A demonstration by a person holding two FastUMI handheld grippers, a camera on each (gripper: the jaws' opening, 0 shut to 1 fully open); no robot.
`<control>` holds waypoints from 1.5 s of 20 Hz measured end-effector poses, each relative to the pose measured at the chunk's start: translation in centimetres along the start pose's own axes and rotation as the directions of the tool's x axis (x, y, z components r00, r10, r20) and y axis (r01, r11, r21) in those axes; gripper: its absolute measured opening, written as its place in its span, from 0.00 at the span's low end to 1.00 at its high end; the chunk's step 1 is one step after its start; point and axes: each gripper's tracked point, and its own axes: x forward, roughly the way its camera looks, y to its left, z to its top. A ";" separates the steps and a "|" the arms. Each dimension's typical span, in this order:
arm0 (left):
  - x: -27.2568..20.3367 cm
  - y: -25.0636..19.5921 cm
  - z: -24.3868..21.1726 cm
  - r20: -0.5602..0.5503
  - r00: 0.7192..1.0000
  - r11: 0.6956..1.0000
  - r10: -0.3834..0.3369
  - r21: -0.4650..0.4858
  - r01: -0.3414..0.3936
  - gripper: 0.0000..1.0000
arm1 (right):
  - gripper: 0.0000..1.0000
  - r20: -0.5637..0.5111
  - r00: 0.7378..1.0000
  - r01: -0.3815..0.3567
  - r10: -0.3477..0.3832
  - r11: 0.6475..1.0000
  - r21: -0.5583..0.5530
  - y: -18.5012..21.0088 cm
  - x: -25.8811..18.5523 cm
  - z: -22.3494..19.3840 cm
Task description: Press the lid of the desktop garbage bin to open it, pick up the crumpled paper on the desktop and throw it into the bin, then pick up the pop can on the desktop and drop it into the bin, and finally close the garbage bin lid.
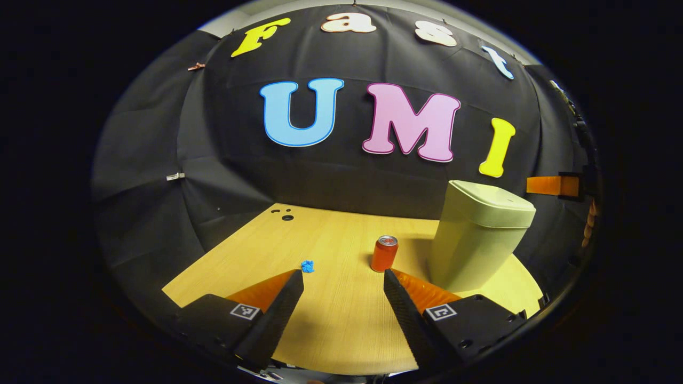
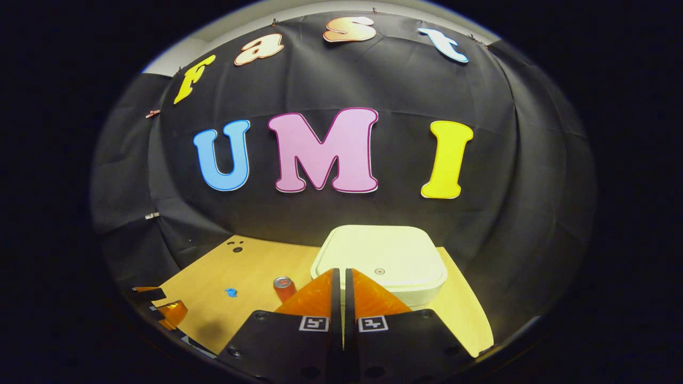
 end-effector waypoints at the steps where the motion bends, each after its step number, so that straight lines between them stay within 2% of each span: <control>1: 0.1 0.2 0.0 0.000 1.000 1.000 0.007 0.000 -0.007 0.97 | 0.05 -0.004 1.000 0.003 -0.003 1.000 -0.004 -0.3 0.6 0.2; 8: 1.0 1.6 0.4 -0.003 0.999 0.999 0.048 0.006 -0.047 0.97 | 0.05 -0.039 0.998 0.059 -0.059 0.998 0.007 -2.9 4.2 -0.3; 15: 1.7 2.6 -0.1 -0.029 0.997 0.997 0.074 -0.008 -0.074 0.97 | 0.05 -0.110 0.991 0.078 -0.077 0.997 0.007 -4.6 7.1 -2.0; 20: 1.8 2.6 -0.3 -0.035 0.997 0.997 0.075 0.010 -0.075 0.97 | 0.06 -0.123 0.990 0.076 -0.074 0.997 0.013 -4.5 7.5 -2.4; 25: 1.9 3.1 -0.9 -0.058 0.995 0.997 0.079 0.008 -0.078 0.97 | 0.06 -0.109 0.989 0.094 -0.099 0.994 -0.052 -4.5 7.4 -2.8; 30: 1.8 3.4 -1.4 -0.069 0.995 0.997 0.078 -0.002 -0.078 0.97 | 0.06 -0.113 0.990 0.082 -0.081 0.997 0.008 -4.5 7.5 -2.9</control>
